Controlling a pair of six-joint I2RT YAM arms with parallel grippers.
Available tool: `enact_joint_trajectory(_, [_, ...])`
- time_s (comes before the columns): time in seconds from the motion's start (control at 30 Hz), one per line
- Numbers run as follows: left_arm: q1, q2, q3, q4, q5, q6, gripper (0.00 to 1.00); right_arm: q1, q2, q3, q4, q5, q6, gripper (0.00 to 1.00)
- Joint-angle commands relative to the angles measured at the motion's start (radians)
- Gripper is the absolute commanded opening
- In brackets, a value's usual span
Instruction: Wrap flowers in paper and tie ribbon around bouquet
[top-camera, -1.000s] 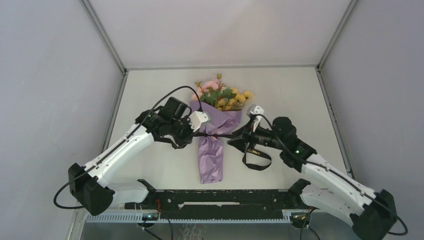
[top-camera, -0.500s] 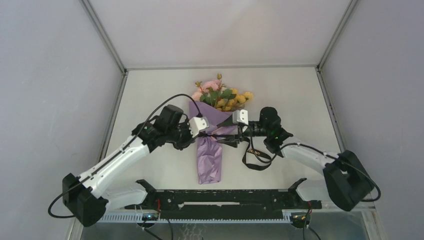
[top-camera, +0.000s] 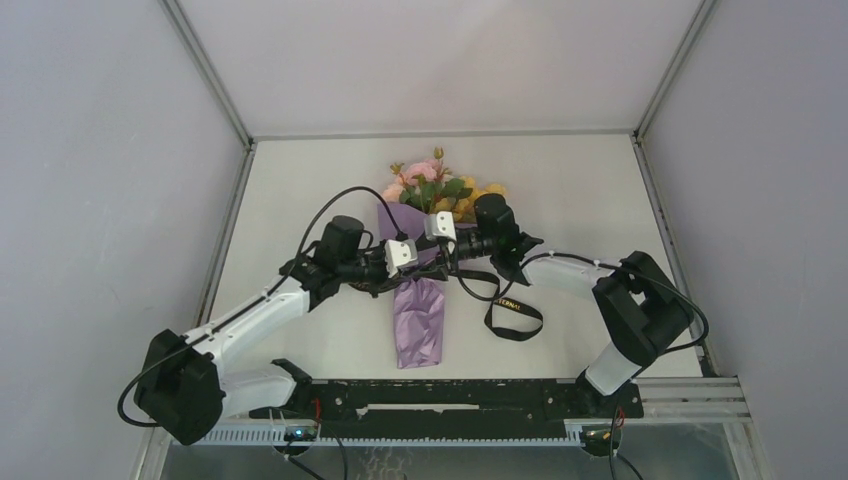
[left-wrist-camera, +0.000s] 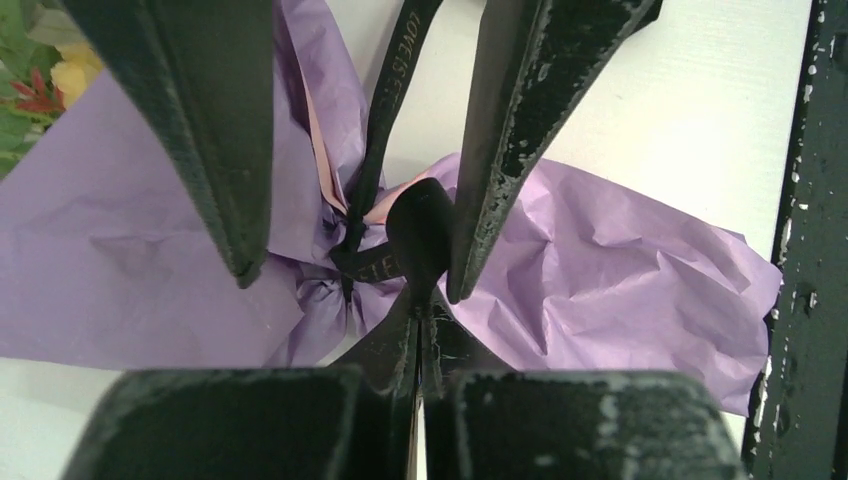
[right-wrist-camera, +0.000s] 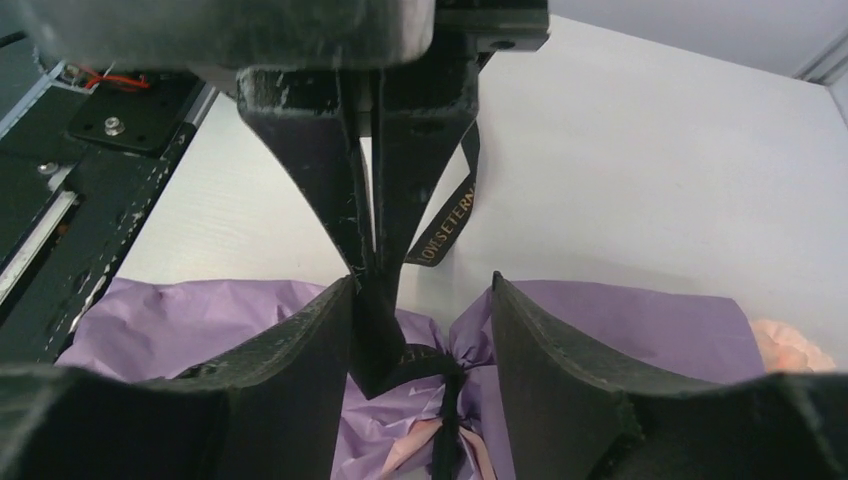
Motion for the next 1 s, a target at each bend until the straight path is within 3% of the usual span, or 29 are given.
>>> enact_joint_trajectory(0.0, [0.018,-0.005,-0.03,0.14,0.085,0.002,0.0,-0.013,-0.017,0.037,-0.101,-0.058,-0.069,0.58])
enact_joint_trajectory(0.2, [0.019,-0.012,-0.076,0.264,0.057,-0.072,0.0,-0.01,0.001,0.037,-0.093,-0.084,-0.023,0.54])
enact_joint_trajectory(0.23, [0.019,-0.015,-0.081,0.267,0.057,-0.079,0.0,-0.011,0.001,0.037,-0.094,-0.078,-0.011,0.49])
enact_joint_trajectory(0.4, [0.02,-0.003,-0.098,0.331,0.049,-0.111,0.0,-0.021,-0.014,0.037,-0.077,-0.067,0.036,0.07])
enact_joint_trajectory(0.43, [0.018,-0.001,-0.103,0.348,0.042,-0.123,0.0,-0.024,-0.02,0.037,-0.075,-0.063,0.049,0.0])
enact_joint_trajectory(0.47, [0.018,0.0,-0.109,0.366,0.036,-0.135,0.0,-0.025,-0.023,0.037,-0.073,-0.059,0.07,0.0])
enact_joint_trajectory(0.53, [0.017,0.004,-0.127,0.404,0.025,-0.159,0.1,-0.026,-0.03,0.037,-0.059,-0.046,0.127,0.0])
enact_joint_trajectory(0.6, [0.012,0.001,-0.151,0.438,0.007,-0.178,0.35,-0.023,-0.038,0.037,-0.032,-0.02,0.202,0.0])
enact_joint_trajectory(0.7, [-0.002,-0.008,-0.187,0.49,-0.055,-0.217,0.6,-0.02,-0.051,0.037,0.009,0.064,0.353,0.0])
enact_joint_trajectory(0.8, [-0.037,-0.017,-0.234,0.593,-0.199,-0.26,0.67,-0.017,-0.051,0.037,0.035,0.188,0.496,0.0])
enact_joint_trajectory(0.97, [-0.062,0.01,-0.293,0.777,-0.257,-0.358,0.7,0.006,-0.04,0.037,0.071,0.334,0.65,0.0])
